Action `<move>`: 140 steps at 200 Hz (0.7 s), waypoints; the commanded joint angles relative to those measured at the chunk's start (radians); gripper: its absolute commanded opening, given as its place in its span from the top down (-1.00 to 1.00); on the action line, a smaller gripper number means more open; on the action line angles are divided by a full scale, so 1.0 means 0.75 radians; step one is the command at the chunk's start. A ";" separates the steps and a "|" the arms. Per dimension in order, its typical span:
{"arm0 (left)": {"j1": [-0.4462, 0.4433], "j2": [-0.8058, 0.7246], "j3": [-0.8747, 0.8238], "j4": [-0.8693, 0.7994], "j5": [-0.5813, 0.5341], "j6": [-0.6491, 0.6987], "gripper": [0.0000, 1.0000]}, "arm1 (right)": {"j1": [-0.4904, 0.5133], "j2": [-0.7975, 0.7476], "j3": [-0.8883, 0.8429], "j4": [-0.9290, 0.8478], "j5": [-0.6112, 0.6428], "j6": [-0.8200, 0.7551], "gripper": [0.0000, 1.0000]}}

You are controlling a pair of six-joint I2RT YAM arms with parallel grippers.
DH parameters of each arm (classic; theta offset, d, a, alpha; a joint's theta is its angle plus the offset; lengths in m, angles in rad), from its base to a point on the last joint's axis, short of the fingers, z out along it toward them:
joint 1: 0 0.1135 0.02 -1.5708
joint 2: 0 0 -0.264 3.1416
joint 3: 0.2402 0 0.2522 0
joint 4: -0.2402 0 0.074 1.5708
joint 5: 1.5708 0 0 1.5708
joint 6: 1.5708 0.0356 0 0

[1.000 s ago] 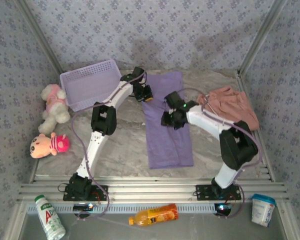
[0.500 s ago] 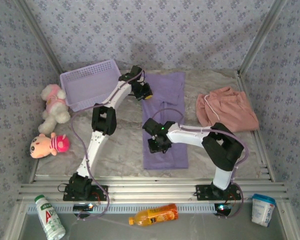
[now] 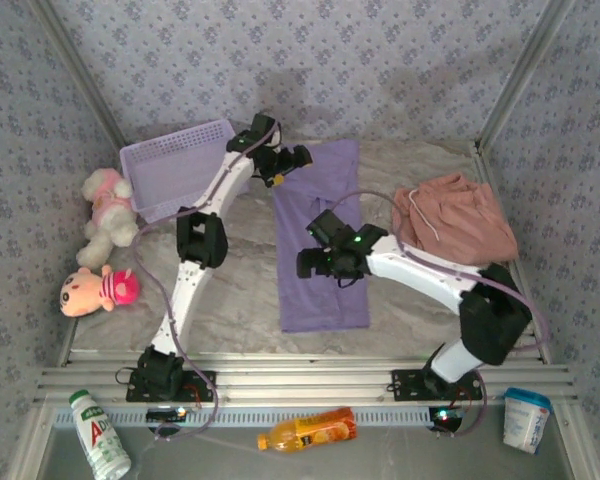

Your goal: Fold and stack the mixed laundry pile

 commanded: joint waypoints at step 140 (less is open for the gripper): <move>-0.302 -1.227 -1.537 0.186 -0.507 -0.077 -1.00 | -0.298 -0.722 -0.630 -0.212 -0.057 0.068 -1.00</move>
